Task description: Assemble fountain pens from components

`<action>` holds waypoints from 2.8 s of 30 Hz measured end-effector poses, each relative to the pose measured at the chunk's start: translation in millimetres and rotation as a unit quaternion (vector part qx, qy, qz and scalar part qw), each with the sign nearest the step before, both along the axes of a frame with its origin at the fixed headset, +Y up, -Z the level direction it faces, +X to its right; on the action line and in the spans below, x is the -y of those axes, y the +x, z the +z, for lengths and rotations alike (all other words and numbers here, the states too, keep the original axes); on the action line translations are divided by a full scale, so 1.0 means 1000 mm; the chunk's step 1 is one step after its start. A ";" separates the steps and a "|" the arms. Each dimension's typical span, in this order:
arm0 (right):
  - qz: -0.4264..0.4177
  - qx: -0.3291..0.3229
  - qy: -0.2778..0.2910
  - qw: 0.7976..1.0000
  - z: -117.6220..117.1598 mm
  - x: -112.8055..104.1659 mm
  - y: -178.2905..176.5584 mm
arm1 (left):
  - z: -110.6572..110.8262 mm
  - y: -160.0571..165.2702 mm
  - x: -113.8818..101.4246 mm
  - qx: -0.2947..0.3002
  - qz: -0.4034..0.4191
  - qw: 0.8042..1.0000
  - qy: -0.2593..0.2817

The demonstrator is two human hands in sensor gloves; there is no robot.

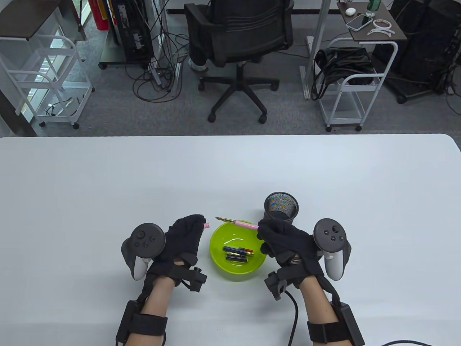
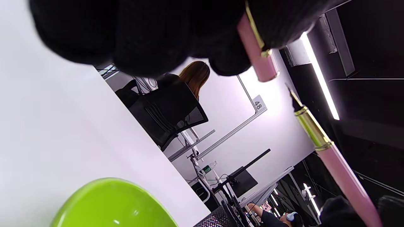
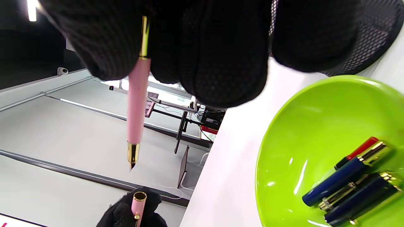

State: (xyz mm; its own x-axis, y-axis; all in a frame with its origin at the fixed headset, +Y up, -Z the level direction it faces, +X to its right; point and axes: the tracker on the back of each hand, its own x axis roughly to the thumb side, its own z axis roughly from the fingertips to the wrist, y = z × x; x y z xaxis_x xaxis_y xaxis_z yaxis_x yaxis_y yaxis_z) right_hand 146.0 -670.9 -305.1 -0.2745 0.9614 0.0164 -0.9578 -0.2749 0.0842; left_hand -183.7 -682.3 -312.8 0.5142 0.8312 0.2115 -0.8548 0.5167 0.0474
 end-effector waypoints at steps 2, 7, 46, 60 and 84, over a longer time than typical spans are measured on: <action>0.003 -0.007 0.001 1.000 0.000 0.000 -0.001 | 0.000 0.000 0.001 0.000 0.007 1.000 -0.003; 0.006 -0.016 0.005 1.000 0.000 0.000 -0.003 | -0.002 -0.004 0.005 -0.006 0.014 1.000 -0.012; 0.100 -0.063 0.015 0.993 0.004 -0.001 -0.027 | -0.001 0.020 0.013 0.092 0.064 0.992 -0.066; 0.163 -0.036 0.083 0.982 0.016 -0.013 -0.043 | 0.002 0.021 0.012 0.106 0.086 0.986 -0.096; 0.134 0.201 0.070 0.968 0.008 -0.093 0.064 | 0.002 -0.020 0.003 0.025 0.170 0.982 -0.075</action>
